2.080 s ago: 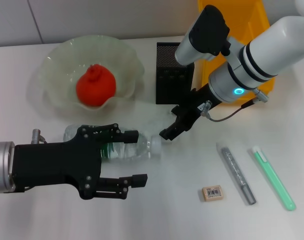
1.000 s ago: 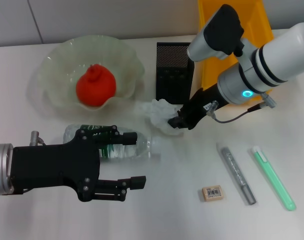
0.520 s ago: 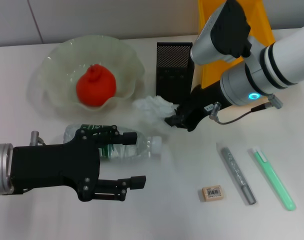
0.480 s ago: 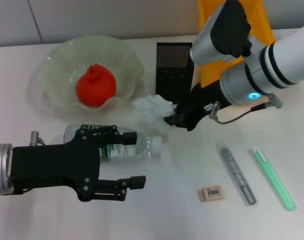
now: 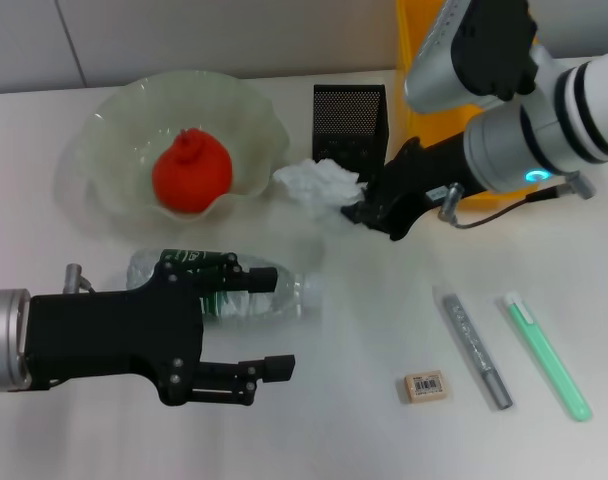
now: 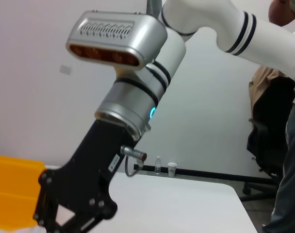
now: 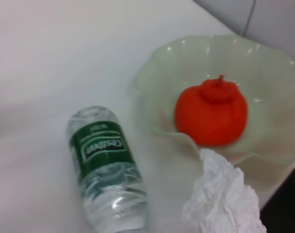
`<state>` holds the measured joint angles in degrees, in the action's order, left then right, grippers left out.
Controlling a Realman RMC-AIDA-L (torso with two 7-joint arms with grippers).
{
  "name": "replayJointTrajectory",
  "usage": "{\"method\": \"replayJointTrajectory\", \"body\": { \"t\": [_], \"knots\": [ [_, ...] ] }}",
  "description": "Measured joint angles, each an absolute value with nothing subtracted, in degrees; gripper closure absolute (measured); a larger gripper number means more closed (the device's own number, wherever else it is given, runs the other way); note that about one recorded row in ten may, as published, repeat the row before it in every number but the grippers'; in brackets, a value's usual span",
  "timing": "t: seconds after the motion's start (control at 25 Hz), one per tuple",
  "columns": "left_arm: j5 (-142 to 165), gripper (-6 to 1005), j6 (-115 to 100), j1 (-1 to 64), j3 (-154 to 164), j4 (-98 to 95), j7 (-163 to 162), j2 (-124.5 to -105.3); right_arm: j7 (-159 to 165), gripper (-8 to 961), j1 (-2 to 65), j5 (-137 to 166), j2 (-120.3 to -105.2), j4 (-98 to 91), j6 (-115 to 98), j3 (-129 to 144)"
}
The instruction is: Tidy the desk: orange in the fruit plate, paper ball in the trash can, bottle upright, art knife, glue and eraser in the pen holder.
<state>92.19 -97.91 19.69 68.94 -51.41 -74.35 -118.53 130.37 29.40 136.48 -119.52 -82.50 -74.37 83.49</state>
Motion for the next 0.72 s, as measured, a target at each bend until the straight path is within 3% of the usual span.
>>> {"method": "replayJointTrajectory", "body": {
  "t": [0.72],
  "knots": [
    [92.20,197,-97.81,19.84,69.91,-51.42,-74.33,-118.65,131.91,871,20.71,143.21,-119.86,-104.66,-76.17,83.38]
  ]
}}
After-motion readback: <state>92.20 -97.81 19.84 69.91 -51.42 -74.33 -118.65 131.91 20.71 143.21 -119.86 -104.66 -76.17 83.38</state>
